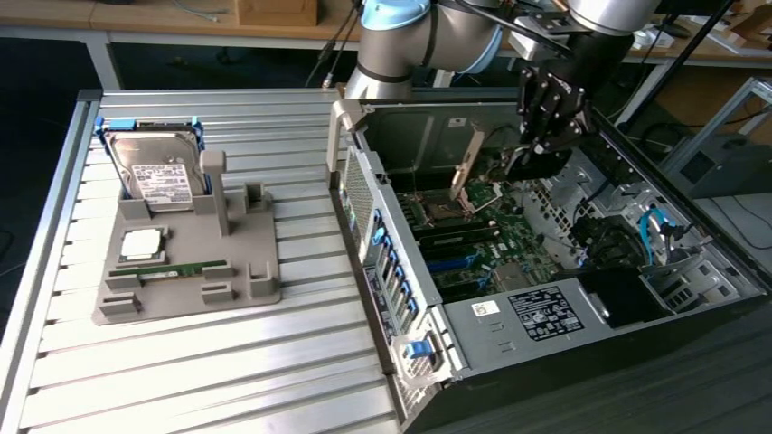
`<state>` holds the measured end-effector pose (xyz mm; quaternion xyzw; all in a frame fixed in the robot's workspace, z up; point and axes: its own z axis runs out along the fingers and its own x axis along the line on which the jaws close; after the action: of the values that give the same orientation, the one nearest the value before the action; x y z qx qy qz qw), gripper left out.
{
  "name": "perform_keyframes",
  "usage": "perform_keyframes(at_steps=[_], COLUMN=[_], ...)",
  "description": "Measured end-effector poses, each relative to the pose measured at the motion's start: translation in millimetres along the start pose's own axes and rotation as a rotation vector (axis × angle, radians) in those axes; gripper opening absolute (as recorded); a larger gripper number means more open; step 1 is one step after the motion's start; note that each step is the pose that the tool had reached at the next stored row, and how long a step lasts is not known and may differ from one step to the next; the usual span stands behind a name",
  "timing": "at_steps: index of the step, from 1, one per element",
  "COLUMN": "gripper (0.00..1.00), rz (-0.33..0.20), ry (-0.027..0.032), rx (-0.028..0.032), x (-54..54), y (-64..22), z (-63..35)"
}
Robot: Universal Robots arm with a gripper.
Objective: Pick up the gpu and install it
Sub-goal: 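Insert the gpu into the slot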
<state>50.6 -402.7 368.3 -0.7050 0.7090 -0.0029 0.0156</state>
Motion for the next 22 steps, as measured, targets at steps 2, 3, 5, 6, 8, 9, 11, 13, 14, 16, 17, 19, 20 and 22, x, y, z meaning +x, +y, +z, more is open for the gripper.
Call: perform_keyframes(at_steps=[2,3,5,6,8,9,11,13,14,16,17,19,20,22], gripper=[0.27,0.27,0.27,0.27,0.27,0.27,0.27,0.27,0.27,0.27,0.27,0.27,0.27,0.27], rz=[0.0,0.0,0.0,0.0,0.0,0.0,0.0,0.0,0.0,0.0,0.0,0.0,0.0,0.0], ry=[0.0,0.0,0.0,0.0,-0.0001,-0.0001,0.0,-0.0001,0.0,-0.0001,0.0,0.0,0.0,-0.0001], rx=[0.0,0.0,0.0,0.0,0.0,0.0,0.0,0.0,0.0001,0.0,0.0,0.0,0.0,0.0], x=[0.2,0.3,0.5,0.7,0.8,0.9,1.1,1.3,1.4,1.5,1.6,1.8,1.9,2.7], y=[0.7,0.9,1.5,2.0,2.6,3.1,4.3,6.0,7.2,9.0,9.7,11.7,12.8,14.4], z=[0.2,0.3,0.5,0.6,0.9,1.0,1.3,1.6,1.8,2.1,2.2,2.5,2.7,3.4])
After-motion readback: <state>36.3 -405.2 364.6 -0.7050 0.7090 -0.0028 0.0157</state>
